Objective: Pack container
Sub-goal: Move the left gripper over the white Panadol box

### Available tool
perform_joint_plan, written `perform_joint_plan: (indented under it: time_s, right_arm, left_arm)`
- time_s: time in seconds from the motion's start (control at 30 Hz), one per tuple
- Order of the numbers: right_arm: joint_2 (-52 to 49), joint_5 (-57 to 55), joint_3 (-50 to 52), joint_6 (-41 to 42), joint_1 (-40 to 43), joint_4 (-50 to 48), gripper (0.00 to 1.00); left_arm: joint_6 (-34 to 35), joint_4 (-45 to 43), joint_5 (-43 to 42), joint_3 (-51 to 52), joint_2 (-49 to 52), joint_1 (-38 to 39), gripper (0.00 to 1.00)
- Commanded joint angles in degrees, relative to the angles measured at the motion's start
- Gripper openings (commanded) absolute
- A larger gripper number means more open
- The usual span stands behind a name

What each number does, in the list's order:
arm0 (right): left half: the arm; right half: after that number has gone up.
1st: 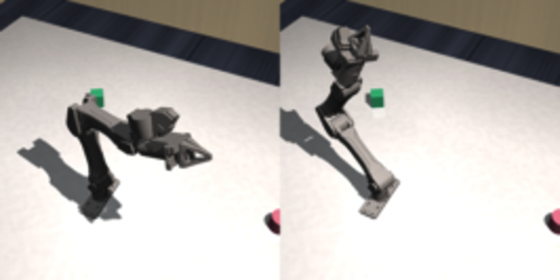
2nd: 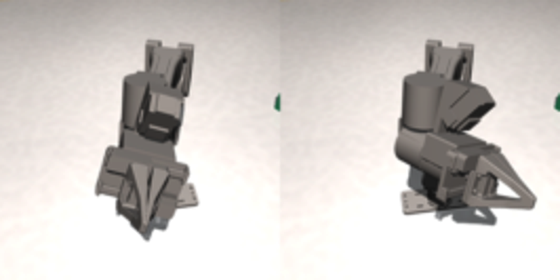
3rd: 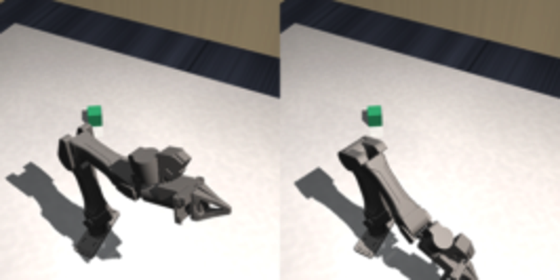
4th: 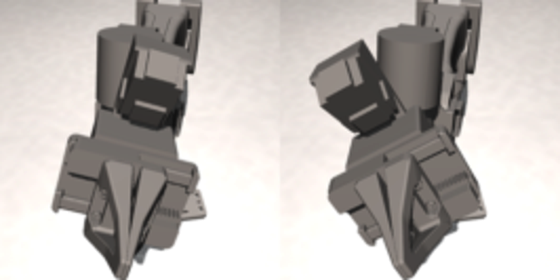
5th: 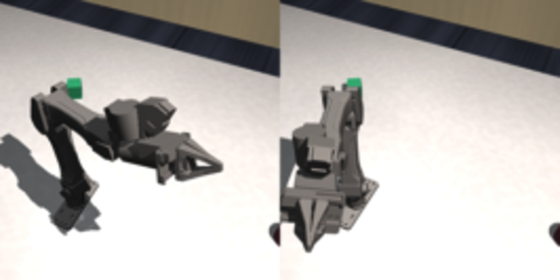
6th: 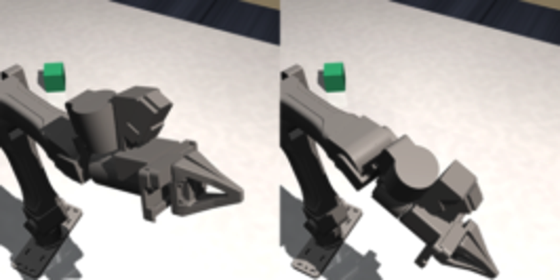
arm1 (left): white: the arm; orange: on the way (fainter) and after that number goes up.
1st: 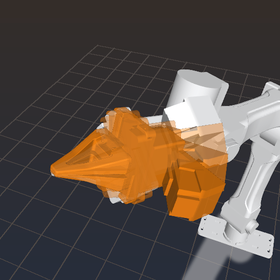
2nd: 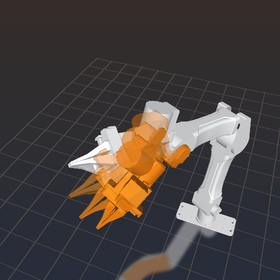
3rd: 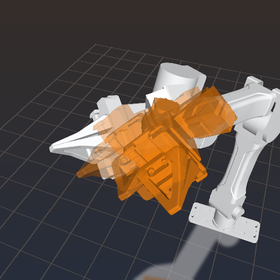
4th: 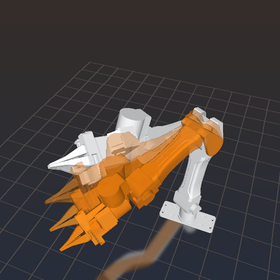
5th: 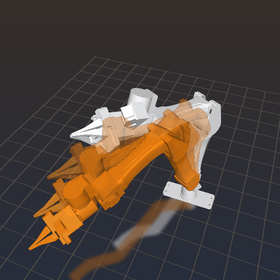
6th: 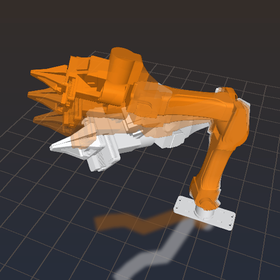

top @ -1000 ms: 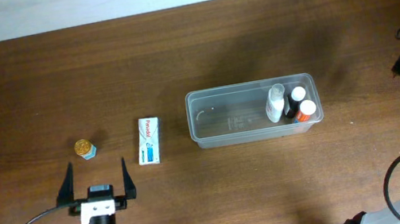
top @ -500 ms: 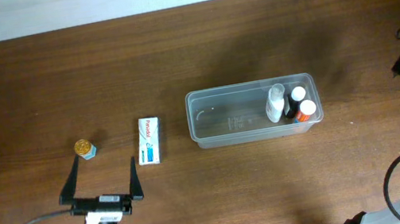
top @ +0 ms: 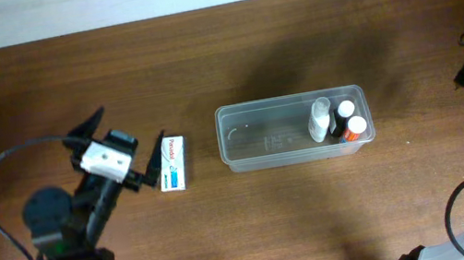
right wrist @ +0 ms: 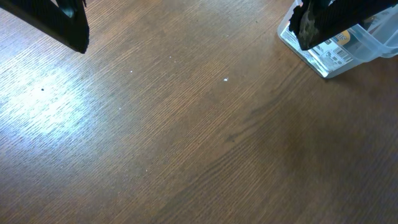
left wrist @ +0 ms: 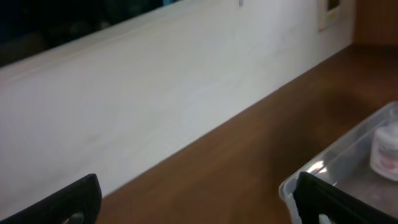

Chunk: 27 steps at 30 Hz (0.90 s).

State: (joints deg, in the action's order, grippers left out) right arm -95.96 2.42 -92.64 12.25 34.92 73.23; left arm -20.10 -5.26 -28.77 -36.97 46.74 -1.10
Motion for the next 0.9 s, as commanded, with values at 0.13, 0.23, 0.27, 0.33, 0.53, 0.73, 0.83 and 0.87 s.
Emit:
perform_joint_plan:
  time_s: [0.13,0.23,0.27,0.33,0.53,0.73,0.83,0.87]
  right_arm:
    - [-0.5,-0.1,0.5,0.7,0.3,-0.2,0.98]
    - [-0.5,-0.1,0.5,0.7,0.3,-0.2,0.98]
    - [-0.5,-0.1,0.5,0.7,0.3,-0.2,0.98]
    - [-0.5,-0.1,0.5,0.7,0.3,-0.2,0.98]
    - [-0.5,-0.1,0.5,0.7,0.3,-0.2,0.98]
    - [-0.5,-0.1,0.5,0.7,0.3,-0.2,0.98]
    - [-0.5,-0.1,0.5,0.7,0.3,-0.2,0.98]
    - [-0.5,-0.1,0.5,0.7,0.3,-0.2,0.98]
  left_arm:
    - [4.5,7.2,-5.6,-8.4,10.1,-0.2,0.99]
    - [7.0,21.7,2.0,-17.1,15.8,0.1,0.99]
    - [7.0,26.6,3.8,-20.2,17.8,0.4,0.99]
    - [6.9,36.7,7.6,-27.2,22.8,1.7,0.99]
    - [7.6,43.5,7.0,-32.7,31.0,4.5,1.00]
    - [16.7,45.2,21.1,-32.7,35.0,9.0,0.99]
    - [23.9,48.2,31.8,-32.7,36.2,12.4,0.99]
    - [26.3,49.0,33.2,-32.7,36.7,13.3,0.99]
